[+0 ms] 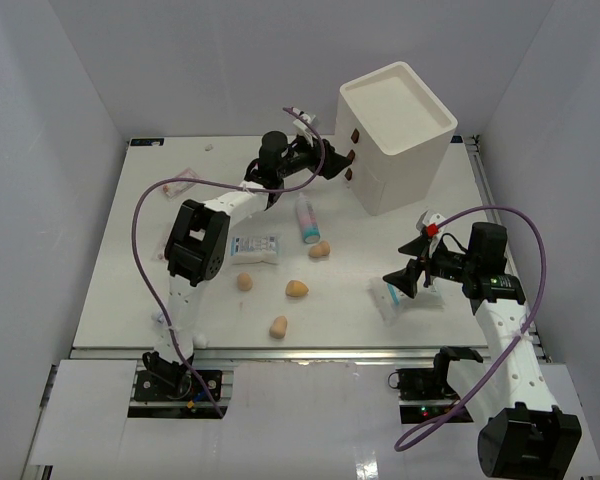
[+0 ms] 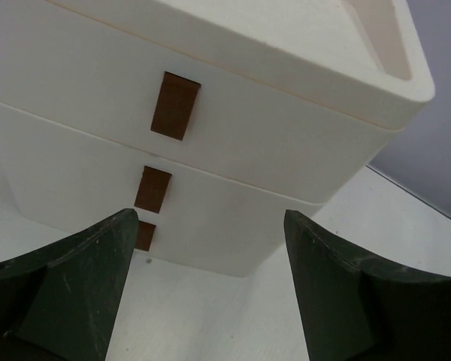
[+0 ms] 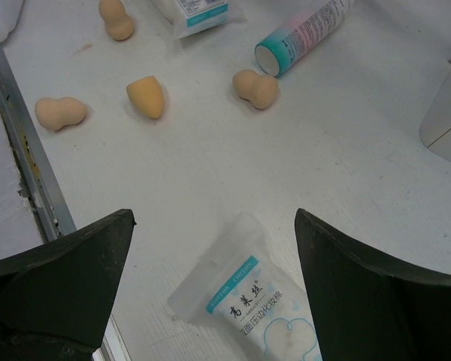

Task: Organize the makeup

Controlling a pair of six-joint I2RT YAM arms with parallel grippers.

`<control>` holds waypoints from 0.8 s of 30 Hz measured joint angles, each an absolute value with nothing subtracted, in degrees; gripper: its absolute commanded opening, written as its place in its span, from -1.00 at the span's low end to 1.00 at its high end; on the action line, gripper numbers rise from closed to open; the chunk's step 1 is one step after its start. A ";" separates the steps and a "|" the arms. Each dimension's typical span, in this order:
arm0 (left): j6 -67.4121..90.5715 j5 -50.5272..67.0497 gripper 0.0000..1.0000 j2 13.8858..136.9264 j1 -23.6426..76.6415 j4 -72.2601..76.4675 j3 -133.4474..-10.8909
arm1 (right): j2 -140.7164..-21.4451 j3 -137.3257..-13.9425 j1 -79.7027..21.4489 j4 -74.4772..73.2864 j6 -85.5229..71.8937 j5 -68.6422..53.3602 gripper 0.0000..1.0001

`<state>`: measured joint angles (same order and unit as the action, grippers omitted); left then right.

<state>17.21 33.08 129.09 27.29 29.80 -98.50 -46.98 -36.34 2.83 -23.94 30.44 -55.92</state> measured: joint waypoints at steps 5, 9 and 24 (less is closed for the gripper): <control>16.69 31.61 0.64 135.08 27.38 31.96 -104.71 | -47.09 -36.34 2.24 -23.94 30.44 -55.88 0.88; 16.77 30.79 0.60 138.56 27.35 33.01 -108.39 | -47.48 -36.34 1.59 -23.94 30.44 -55.79 0.88; 18.98 29.70 0.46 142.02 28.20 38.52 -114.99 | -48.12 -36.34 0.64 -23.94 30.43 -55.44 0.88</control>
<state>18.98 29.70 142.02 28.20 38.52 -114.99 -48.12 -36.34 0.64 -23.94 30.43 -55.44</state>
